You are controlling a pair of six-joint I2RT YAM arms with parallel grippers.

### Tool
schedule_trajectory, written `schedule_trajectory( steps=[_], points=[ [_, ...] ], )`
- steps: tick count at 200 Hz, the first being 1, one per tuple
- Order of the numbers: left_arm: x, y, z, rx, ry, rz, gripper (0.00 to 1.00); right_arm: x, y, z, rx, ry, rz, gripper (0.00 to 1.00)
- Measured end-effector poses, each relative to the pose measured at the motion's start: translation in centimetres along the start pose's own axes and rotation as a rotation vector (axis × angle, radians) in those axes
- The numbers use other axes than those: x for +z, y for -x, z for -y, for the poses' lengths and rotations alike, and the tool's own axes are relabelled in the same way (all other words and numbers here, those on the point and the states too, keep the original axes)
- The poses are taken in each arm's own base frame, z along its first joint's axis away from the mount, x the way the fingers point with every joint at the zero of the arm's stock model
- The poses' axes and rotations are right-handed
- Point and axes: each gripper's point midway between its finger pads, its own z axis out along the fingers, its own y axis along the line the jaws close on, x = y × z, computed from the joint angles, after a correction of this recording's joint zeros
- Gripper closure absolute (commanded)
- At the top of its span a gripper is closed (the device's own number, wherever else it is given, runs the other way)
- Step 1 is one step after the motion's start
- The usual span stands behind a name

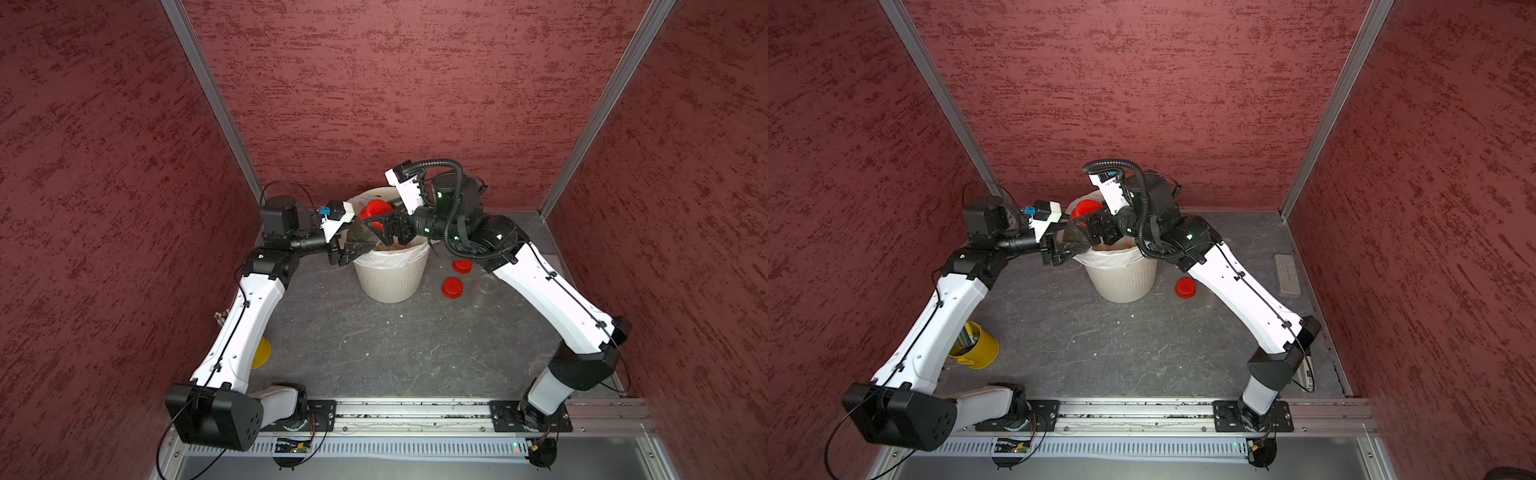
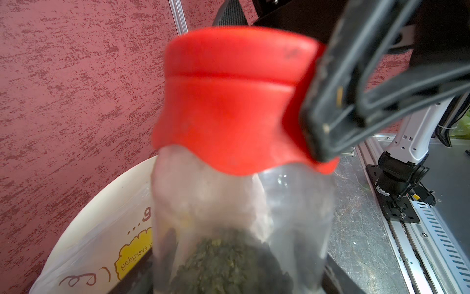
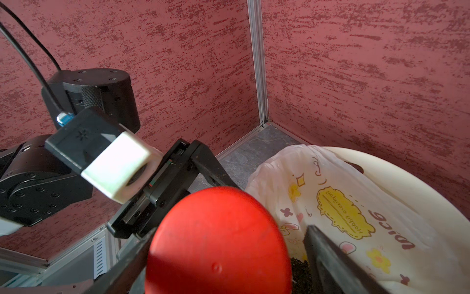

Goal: Empty moldy tea leaves from jars
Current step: Unscrew the lid from the jar.

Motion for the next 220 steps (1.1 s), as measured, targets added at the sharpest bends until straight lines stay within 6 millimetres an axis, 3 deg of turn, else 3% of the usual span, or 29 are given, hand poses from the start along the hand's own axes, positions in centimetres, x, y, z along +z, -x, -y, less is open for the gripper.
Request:
schedule_trajectory(
  steps=[42, 97, 158, 220],
  points=[
    [0.00, 0.00, -0.01, 0.000, 0.000, 0.000, 0.37, 0.00, 0.00, 0.00, 0.003, 0.000, 0.000, 0.14],
    [0.00, -0.09, -0.15, -0.001, 0.009, -0.005, 0.37, -0.03, 0.03, -0.15, -0.012, 0.003, 0.000, 0.38],
    [-0.04, 0.01, -0.06, 0.009, 0.007, -0.003, 0.37, -0.16, 0.01, -0.41, -0.078, 0.033, -0.005, 0.55],
    [-0.10, -0.02, 0.56, 0.009, -0.020, 0.001, 0.37, -0.74, -0.40, -0.93, -0.260, 0.169, -0.017, 0.59]
  ],
)
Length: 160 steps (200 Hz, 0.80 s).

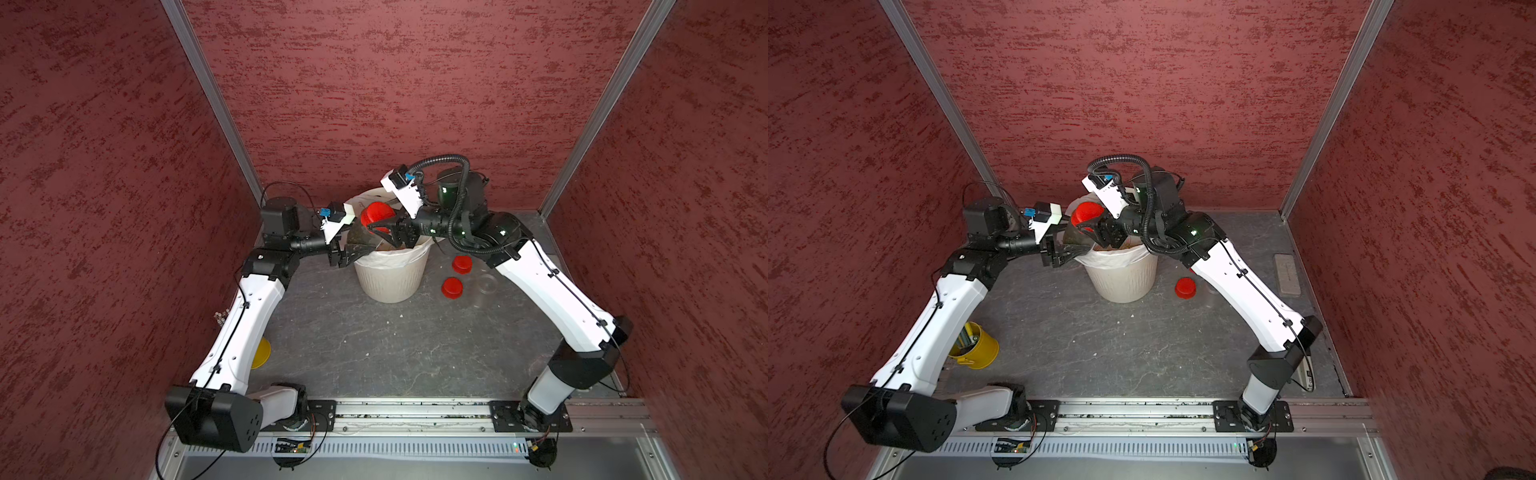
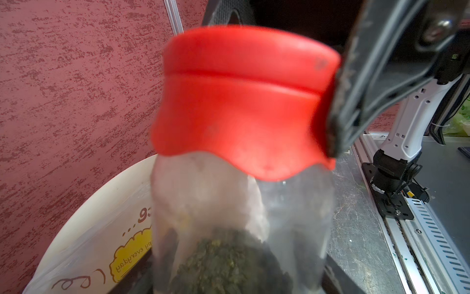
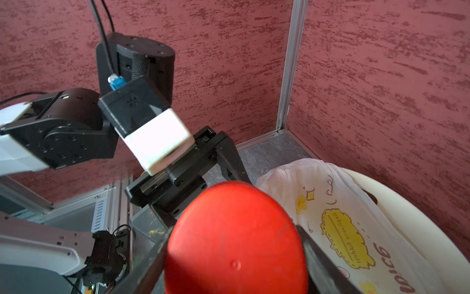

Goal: Empty moldy tea leaves from jars
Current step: Unscrew the lid from the jar.

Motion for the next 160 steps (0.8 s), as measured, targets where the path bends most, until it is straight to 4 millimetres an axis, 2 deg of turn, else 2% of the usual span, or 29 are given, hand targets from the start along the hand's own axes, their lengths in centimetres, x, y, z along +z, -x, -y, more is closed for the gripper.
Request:
schedule_trajectory(
  steps=[74, 91, 160],
  points=[
    [0.1, 0.1, 1.8, 0.023, -0.086, 0.022, 0.37, -1.4, -0.8, -1.8, -0.259, 0.161, 0.023, 0.63],
    [0.1, 0.1, 2.0, 0.022, -0.097, 0.025, 0.37, -1.6, -0.8, -2.0, -0.289, 0.187, 0.029, 0.65],
    [0.1, 0.1, 2.4, 0.018, -0.115, 0.026, 0.37, -1.9, -1.2, -2.2, -0.373, 0.267, 0.016, 0.64]
  ],
)
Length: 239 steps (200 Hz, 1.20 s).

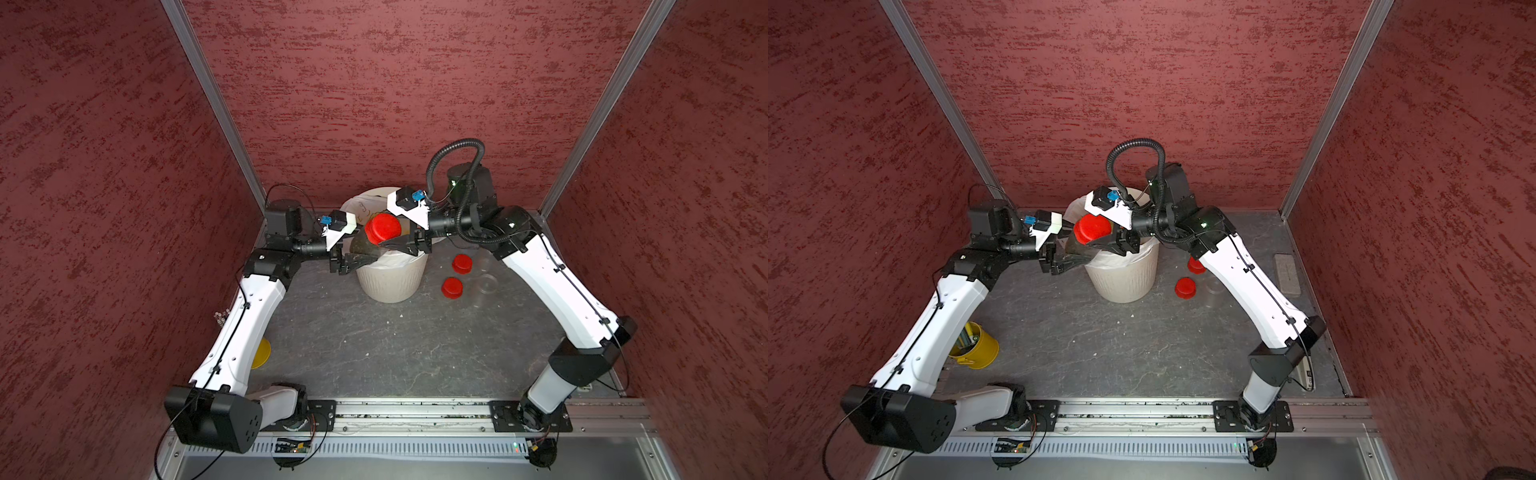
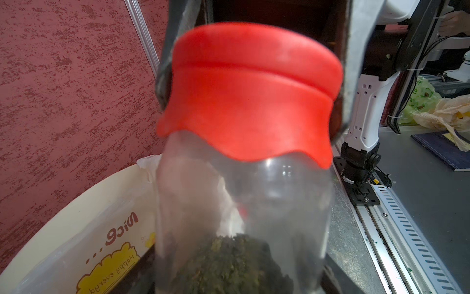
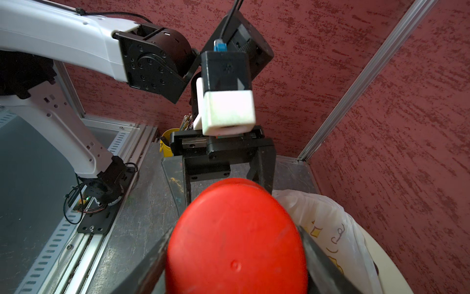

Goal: Empty moldy tea leaves from jars
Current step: Unscrew the lid from the jar.

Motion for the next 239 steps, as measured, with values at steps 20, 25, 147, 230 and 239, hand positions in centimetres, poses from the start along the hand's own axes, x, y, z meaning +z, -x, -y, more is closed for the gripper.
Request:
schedule_trajectory(
  steps=[20, 25, 147, 230, 239],
  points=[
    [0.0, -0.1, 0.1, -0.003, -0.002, -0.001, 0.37, -0.1, -0.1, -0.1, -0.011, 0.014, -0.004, 0.63],
    [0.0, 0.0, 0.1, -0.002, -0.002, -0.001, 0.37, -0.1, -0.1, -0.1, -0.014, 0.016, -0.006, 0.62],
    [-0.4, -0.4, -0.5, -0.055, 0.025, -0.013, 0.37, 0.4, 0.5, 0.7, 0.178, -0.040, 0.037, 0.01],
    [-0.4, -0.5, -0.7, -0.059, 0.037, -0.019, 0.37, -1.4, 3.9, 2.0, 0.464, -0.316, 0.108, 0.02],
    [-0.4, -0.5, -0.7, -0.059, 0.037, -0.019, 0.37, -1.2, 3.9, 2.0, 0.494, -0.335, 0.107, 0.02]
  ],
)
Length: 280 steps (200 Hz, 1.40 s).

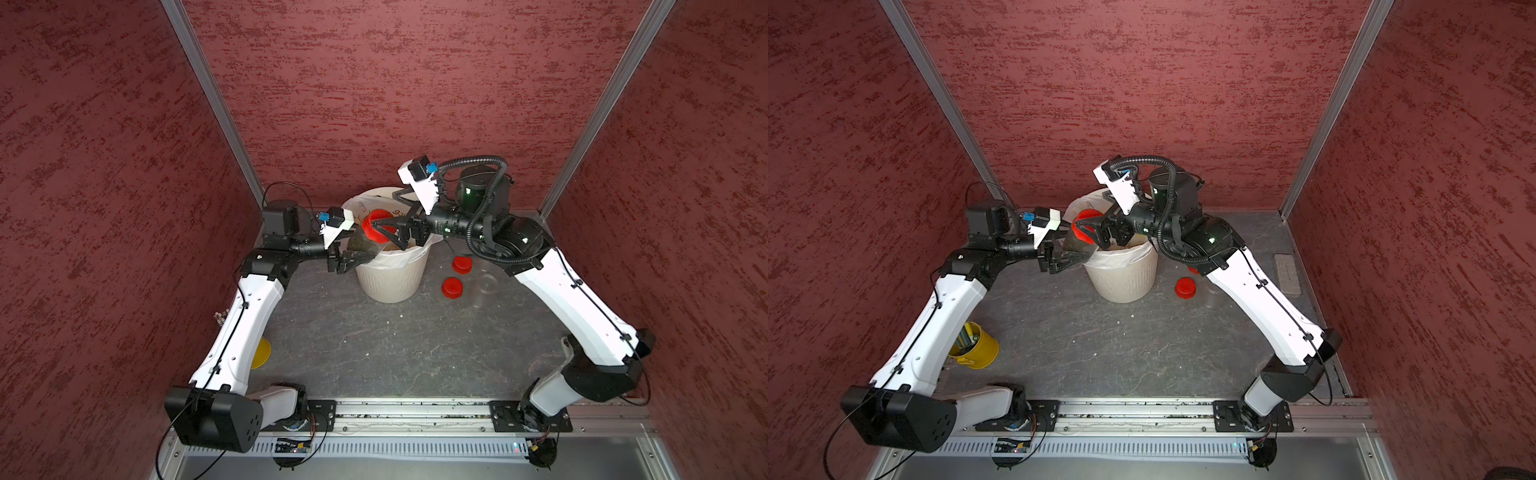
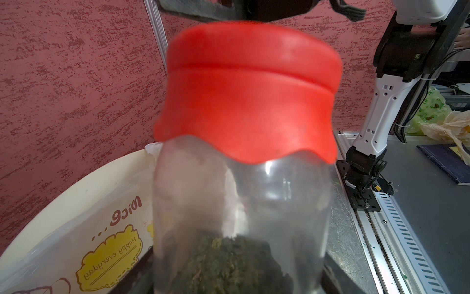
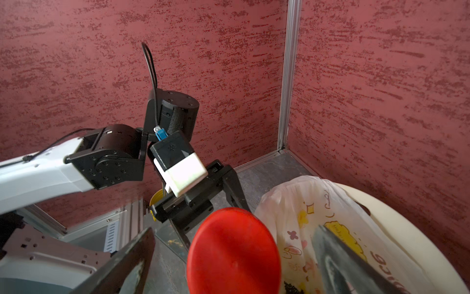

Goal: Empty moldy tea leaves from jars
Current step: Unscrew the lid from the jar.

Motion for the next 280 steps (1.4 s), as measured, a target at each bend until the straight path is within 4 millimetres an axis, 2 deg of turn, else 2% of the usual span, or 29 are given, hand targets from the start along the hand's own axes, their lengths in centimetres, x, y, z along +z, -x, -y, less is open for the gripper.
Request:
schedule_trajectory(
  steps=[43, 104, 154, 209, 280],
  points=[
    [0.0, 0.0, 0.0, 0.001, 0.002, -0.001, 0.37, 0.5, -0.8, -0.2, 0.101, -0.091, -0.018, 0.02],
    [0.0, 0.1, -0.2, 0.010, 0.006, 0.003, 0.37, 0.9, -1.6, -0.3, 0.157, -0.172, -0.030, 0.04],
    [0.0, 0.1, -0.2, 0.003, 0.007, 0.002, 0.37, 1.5, -2.4, 0.3, 0.176, -0.202, -0.051, 0.08],
    [0.0, 0.1, -0.2, 0.003, 0.007, 0.002, 0.37, 1.5, -2.5, 0.5, 0.184, -0.211, -0.052, 0.19],
    [0.0, 0.1, -0.2, 0.003, 0.009, 0.002, 0.37, 1.7, -2.9, 0.5, 0.185, -0.214, -0.063, 0.18]
  ],
)
